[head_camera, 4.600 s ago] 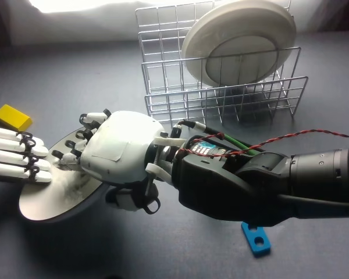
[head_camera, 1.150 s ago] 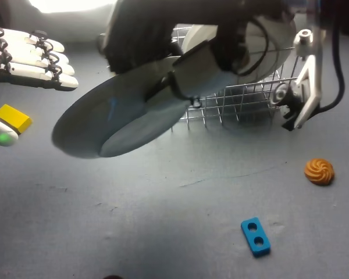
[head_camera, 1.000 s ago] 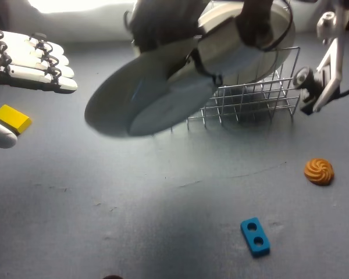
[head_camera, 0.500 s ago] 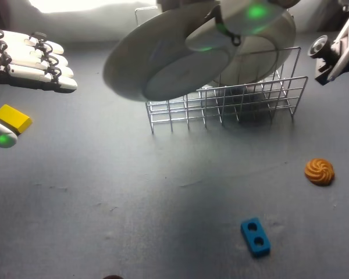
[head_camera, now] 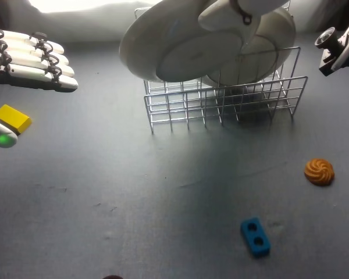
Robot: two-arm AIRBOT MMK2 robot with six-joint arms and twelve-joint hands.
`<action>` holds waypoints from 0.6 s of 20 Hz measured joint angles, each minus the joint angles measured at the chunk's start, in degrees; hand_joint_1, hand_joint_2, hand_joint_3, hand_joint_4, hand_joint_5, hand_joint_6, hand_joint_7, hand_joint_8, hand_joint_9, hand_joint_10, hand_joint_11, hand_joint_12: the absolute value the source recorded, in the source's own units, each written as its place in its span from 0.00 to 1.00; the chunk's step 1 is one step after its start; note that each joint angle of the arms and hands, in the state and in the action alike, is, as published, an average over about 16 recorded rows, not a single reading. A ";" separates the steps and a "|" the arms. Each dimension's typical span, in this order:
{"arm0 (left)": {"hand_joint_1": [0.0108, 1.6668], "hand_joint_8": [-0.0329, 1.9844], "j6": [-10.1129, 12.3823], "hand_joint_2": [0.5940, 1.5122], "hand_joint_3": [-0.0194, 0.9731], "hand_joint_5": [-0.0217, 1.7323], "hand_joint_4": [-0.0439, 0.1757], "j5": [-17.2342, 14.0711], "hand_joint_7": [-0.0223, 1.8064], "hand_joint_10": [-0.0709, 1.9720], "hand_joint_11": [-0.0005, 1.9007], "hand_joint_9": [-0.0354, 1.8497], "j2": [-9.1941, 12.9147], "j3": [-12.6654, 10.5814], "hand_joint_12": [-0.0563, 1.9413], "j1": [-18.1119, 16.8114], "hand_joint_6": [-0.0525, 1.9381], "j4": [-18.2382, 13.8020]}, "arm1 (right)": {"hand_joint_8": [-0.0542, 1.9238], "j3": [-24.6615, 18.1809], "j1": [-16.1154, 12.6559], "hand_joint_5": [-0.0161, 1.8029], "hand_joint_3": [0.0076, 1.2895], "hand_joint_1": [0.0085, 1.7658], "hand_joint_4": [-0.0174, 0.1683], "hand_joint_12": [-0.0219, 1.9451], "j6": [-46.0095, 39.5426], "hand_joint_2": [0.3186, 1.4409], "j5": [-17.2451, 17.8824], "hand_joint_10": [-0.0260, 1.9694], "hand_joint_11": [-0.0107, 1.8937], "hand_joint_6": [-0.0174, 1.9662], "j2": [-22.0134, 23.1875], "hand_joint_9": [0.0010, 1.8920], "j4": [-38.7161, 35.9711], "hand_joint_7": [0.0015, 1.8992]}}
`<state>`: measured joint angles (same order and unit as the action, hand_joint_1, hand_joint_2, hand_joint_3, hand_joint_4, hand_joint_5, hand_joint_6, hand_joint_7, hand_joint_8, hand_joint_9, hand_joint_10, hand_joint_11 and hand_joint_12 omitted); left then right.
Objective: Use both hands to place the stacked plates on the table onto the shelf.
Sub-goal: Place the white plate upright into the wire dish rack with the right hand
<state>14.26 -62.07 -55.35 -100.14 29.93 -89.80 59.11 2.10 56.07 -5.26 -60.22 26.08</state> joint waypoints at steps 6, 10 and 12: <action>0.00 0.02 0.00 0.66 0.04 0.05 0.19 0.02 0.06 0.04 0.01 0.05 0.00 0.01 0.03 0.00 0.04 0.00 | 0.59 2.26 1.14 0.49 0.00 0.70 0.05 0.73 -3.31 0.66 0.76 0.56 0.46 0.43 -0.93 0.56 0.17 0.53; 0.00 0.02 0.00 0.66 0.04 0.05 0.19 0.04 0.06 0.04 0.01 0.05 0.00 0.06 0.03 0.00 0.04 0.00 | 0.58 3.83 2.04 0.49 0.00 0.70 0.05 0.73 -4.57 0.66 0.97 0.55 0.46 0.43 -1.72 0.56 0.76 0.53; 0.00 0.02 0.00 0.66 0.04 0.06 0.19 0.05 0.07 0.04 0.01 0.06 0.00 0.09 0.03 -0.01 0.04 0.00 | 0.58 4.55 2.54 0.49 0.00 0.70 0.05 0.73 -4.75 0.66 1.04 0.55 0.46 0.43 -2.16 0.56 1.12 0.53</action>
<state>14.26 -62.03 -55.36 -100.05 29.93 -89.80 63.66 4.64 51.31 -4.21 -62.38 27.19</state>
